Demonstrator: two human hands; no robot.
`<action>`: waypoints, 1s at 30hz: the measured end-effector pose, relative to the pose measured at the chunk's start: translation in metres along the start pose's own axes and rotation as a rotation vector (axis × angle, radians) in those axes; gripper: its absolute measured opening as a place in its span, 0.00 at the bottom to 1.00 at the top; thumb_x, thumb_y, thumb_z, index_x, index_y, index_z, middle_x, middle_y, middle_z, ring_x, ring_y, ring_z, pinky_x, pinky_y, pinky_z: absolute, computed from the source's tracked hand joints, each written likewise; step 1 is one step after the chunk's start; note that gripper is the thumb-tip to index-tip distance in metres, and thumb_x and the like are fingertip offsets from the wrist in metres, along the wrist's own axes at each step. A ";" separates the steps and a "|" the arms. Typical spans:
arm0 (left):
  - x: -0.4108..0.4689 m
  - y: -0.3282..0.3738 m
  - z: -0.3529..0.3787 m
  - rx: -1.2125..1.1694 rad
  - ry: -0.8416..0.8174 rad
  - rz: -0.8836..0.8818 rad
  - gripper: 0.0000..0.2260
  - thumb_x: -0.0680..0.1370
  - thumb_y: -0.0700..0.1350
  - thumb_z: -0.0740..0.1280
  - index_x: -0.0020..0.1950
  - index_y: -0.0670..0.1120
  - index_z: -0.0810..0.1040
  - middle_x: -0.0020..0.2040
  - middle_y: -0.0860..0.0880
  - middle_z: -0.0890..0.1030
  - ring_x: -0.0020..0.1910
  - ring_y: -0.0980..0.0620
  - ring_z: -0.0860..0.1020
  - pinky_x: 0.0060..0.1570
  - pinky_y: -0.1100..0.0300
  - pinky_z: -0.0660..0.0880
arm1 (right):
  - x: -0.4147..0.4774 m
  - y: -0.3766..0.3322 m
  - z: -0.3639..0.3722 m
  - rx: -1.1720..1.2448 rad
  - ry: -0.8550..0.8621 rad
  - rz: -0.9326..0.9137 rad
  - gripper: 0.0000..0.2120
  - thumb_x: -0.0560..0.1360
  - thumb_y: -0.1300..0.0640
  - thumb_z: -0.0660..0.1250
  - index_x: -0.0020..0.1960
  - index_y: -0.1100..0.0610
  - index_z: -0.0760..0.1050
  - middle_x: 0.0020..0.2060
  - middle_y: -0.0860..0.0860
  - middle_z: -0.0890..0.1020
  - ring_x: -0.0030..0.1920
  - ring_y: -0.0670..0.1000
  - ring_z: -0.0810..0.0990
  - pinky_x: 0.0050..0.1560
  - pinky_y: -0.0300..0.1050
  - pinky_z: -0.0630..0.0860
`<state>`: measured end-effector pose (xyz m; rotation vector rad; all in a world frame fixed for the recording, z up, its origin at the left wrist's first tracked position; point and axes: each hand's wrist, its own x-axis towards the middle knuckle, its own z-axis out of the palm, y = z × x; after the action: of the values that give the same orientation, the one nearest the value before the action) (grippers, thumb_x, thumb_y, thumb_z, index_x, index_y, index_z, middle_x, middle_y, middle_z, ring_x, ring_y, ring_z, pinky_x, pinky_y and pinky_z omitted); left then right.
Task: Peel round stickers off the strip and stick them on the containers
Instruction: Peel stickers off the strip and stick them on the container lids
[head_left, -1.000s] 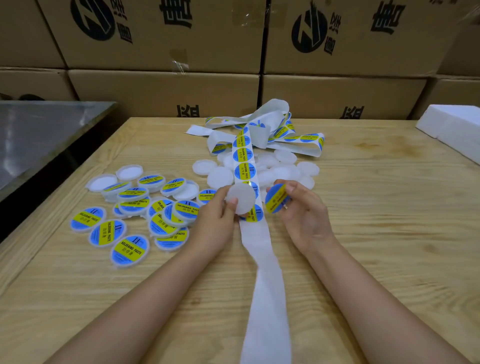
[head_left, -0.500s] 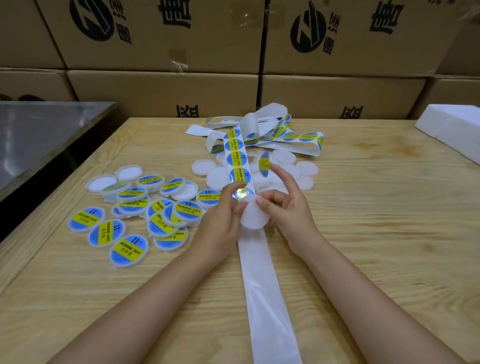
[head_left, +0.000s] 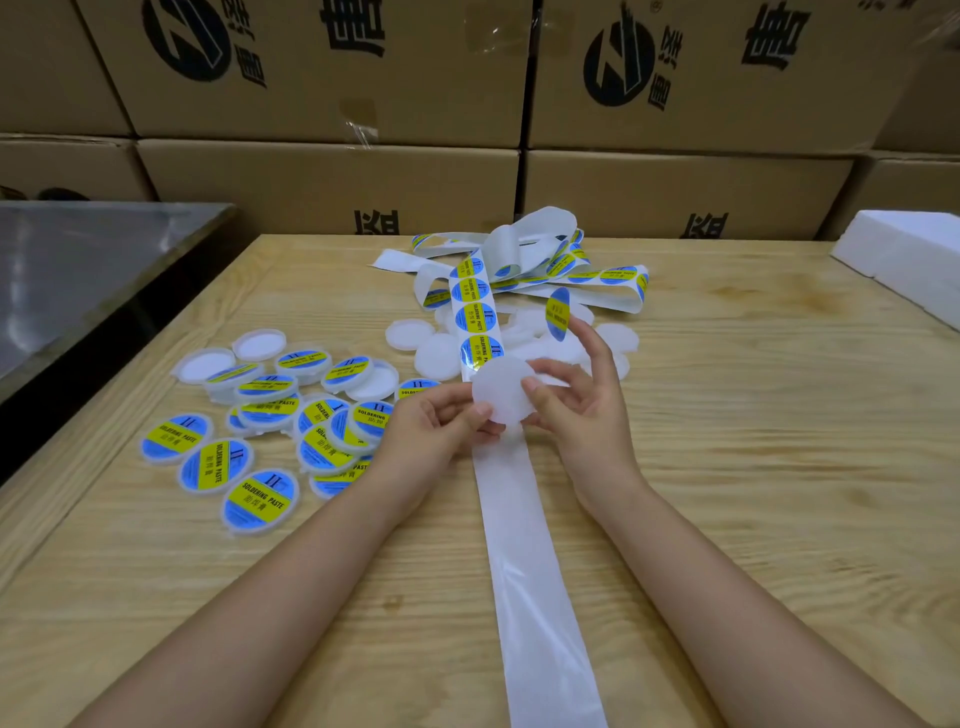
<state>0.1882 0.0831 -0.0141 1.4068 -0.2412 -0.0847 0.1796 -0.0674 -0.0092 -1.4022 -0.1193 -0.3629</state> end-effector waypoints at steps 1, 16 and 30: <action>0.001 0.000 0.000 -0.001 0.010 -0.003 0.08 0.76 0.33 0.64 0.54 0.37 0.78 0.38 0.46 0.83 0.37 0.53 0.82 0.41 0.62 0.80 | 0.001 -0.001 -0.001 -0.002 0.040 -0.006 0.25 0.74 0.65 0.68 0.62 0.41 0.69 0.51 0.54 0.78 0.44 0.46 0.79 0.41 0.42 0.78; 0.000 0.001 0.002 -0.012 -0.006 -0.013 0.08 0.76 0.33 0.63 0.42 0.42 0.80 0.32 0.49 0.82 0.32 0.53 0.81 0.36 0.60 0.80 | 0.004 -0.009 -0.005 0.300 0.002 0.331 0.08 0.75 0.58 0.65 0.38 0.59 0.75 0.36 0.52 0.82 0.41 0.51 0.80 0.45 0.45 0.74; -0.001 0.002 0.001 -0.006 -0.055 -0.031 0.05 0.76 0.34 0.64 0.43 0.38 0.79 0.32 0.47 0.82 0.33 0.53 0.81 0.37 0.60 0.80 | 0.005 -0.002 -0.002 0.283 0.008 0.330 0.08 0.73 0.61 0.66 0.37 0.64 0.76 0.34 0.55 0.83 0.39 0.52 0.80 0.46 0.44 0.76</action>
<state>0.1866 0.0827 -0.0120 1.4040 -0.2647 -0.1495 0.1837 -0.0704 -0.0057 -1.1160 0.0657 -0.0726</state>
